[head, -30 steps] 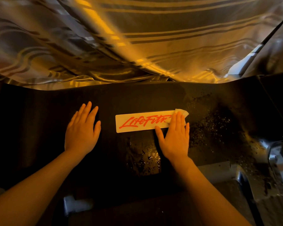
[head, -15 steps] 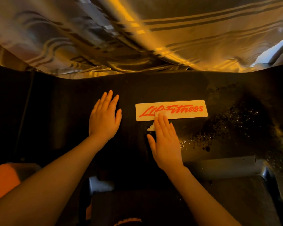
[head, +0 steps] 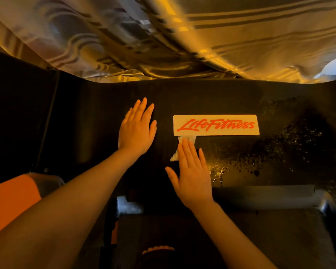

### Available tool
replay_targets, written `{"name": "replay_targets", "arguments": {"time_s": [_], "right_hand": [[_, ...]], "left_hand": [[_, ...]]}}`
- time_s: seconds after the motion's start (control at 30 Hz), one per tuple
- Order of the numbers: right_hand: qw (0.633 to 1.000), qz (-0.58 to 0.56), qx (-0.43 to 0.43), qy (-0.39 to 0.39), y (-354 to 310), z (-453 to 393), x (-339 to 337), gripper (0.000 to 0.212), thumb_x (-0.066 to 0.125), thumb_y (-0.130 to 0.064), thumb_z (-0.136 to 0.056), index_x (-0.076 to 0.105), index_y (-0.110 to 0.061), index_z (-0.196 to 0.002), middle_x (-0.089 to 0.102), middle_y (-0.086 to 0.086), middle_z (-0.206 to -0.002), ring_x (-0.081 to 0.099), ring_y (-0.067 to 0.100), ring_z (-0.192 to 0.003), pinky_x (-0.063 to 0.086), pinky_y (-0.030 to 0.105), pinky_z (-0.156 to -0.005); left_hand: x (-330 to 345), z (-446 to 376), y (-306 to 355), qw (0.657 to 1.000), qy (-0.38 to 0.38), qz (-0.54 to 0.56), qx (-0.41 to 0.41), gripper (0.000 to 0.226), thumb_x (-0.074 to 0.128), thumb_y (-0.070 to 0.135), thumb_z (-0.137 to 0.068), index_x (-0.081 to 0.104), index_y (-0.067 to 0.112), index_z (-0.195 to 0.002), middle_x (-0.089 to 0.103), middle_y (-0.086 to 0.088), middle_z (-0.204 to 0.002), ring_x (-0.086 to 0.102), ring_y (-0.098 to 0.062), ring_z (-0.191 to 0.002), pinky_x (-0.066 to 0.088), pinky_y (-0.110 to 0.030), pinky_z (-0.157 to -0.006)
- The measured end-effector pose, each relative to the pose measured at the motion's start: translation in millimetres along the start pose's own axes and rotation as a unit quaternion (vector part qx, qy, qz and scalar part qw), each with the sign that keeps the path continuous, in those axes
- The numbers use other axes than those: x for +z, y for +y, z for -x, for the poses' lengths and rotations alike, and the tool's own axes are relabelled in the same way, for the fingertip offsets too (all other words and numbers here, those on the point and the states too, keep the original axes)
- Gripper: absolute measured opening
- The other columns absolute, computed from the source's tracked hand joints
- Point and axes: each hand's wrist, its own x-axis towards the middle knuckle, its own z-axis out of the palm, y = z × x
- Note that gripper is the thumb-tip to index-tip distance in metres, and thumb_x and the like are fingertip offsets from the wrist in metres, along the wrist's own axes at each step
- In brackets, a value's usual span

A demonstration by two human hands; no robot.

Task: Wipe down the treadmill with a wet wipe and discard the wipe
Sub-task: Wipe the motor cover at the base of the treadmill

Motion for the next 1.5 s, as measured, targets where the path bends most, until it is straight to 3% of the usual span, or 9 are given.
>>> {"name": "replay_targets", "arguments": {"time_s": [0.2,0.37,0.53,0.7,0.8,0.9,1.07,1.23,1.5], "right_hand": [[1.0,-0.009,0.005,0.005,-2,23,10,0.069,0.023,-0.052,-0.102,0.025,-0.006,-0.154,0.02,0.011,-0.162,0.012,0.023,-0.151,0.012,0.042,-0.122],[1.0,-0.002,0.003,-0.002,-4,84,18,0.065,0.023,-0.05,-0.103,0.023,-0.008,-0.154,0.023,0.01,-0.161,0.015,0.022,-0.151,0.015,0.042,-0.119],[0.996,-0.067,-0.005,0.056,1,68,16,0.053,0.032,-0.038,-0.103,0.041,-0.008,-0.145,0.035,0.007,-0.154,0.023,0.019,-0.146,0.014,0.035,-0.121],[0.984,-0.114,-0.021,0.139,3,48,16,0.041,0.053,-0.017,-0.096,0.054,-0.003,-0.135,0.049,0.012,-0.145,0.035,0.023,-0.141,0.031,0.041,-0.115],[0.986,-0.1,-0.017,0.129,4,56,21,0.058,0.072,-0.003,-0.084,0.051,-0.004,-0.137,0.047,0.012,-0.146,0.034,0.025,-0.141,0.028,0.042,-0.117],[0.992,-0.072,-0.015,0.106,5,73,25,0.074,0.08,0.002,-0.074,0.047,-0.004,-0.139,0.046,0.014,-0.147,0.036,0.029,-0.14,0.029,0.048,-0.114],[0.992,-0.068,-0.024,0.101,7,42,16,0.065,0.073,0.0,-0.08,0.048,0.0,-0.14,0.044,0.018,-0.148,0.033,0.031,-0.141,0.029,0.05,-0.112],[0.997,-0.05,-0.009,0.054,15,-10,0,0.064,0.064,-0.002,-0.091,0.035,-0.003,-0.148,0.03,0.016,-0.157,0.017,0.027,-0.146,0.017,0.044,-0.116],[0.994,-0.068,0.044,0.073,11,59,16,0.059,0.062,-0.006,-0.088,0.043,0.0,-0.144,0.04,0.017,-0.151,0.032,0.031,-0.143,0.028,0.049,-0.114]], "left_hand": [[0,13,3,0.999,-0.028,-0.027,0.011,0.056,0.03,0.036,-0.105,0.015,0.019,-0.156,0.005,-0.004,-0.164,-0.001,-0.02,-0.151,0.005,-0.036,-0.121],[9,47,2,0.999,-0.018,-0.018,0.04,0.06,0.026,0.04,-0.1,0.024,0.015,-0.154,0.013,-0.008,-0.163,0.006,-0.023,-0.151,0.007,-0.037,-0.12],[12,50,3,0.999,-0.01,-0.023,0.039,0.059,0.027,0.039,-0.1,0.027,0.013,-0.153,0.017,-0.01,-0.162,0.01,-0.025,-0.15,0.01,-0.038,-0.12],[11,49,3,0.999,-0.006,-0.022,0.036,0.059,0.027,0.038,-0.1,0.026,0.014,-0.153,0.016,-0.01,-0.162,0.01,-0.024,-0.151,0.01,-0.038,-0.12],[12,49,3,0.999,-0.006,-0.022,0.037,0.059,0.026,0.039,-0.1,0.026,0.014,-0.153,0.016,-0.009,-0.162,0.01,-0.024,-0.151,0.01,-0.038,-0.12],[13,49,3,0.999,-0.006,-0.026,0.035,0.059,0.026,0.039,-0.1,0.026,0.014,-0.154,0.015,-0.009,-0.163,0.009,-0.024,-0.151,0.011,-0.039,-0.121],[13,50,3,0.999,-0.002,-0.023,0.036,0.059,0.025,0.039,-0.1,0.026,0.014,-0.153,0.016,-0.009,-0.163,0.009,-0.024,-0.151,0.011,-0.039,-0.121],[12,50,3,0.999,-0.004,-0.022,0.036,0.058,0.029,0.037,-0.101,0.025,0.013,-0.154,0.015,-0.01,-0.163,0.009,-0.024,-0.151,0.01,-0.039,-0.121],[9,54,17,0.999,-0.022,-0.016,0.036,0.056,0.037,0.032,-0.103,0.023,0.012,-0.154,0.008,-0.009,-0.164,0.004,-0.023,-0.151,0.006,-0.038,-0.121]]}}
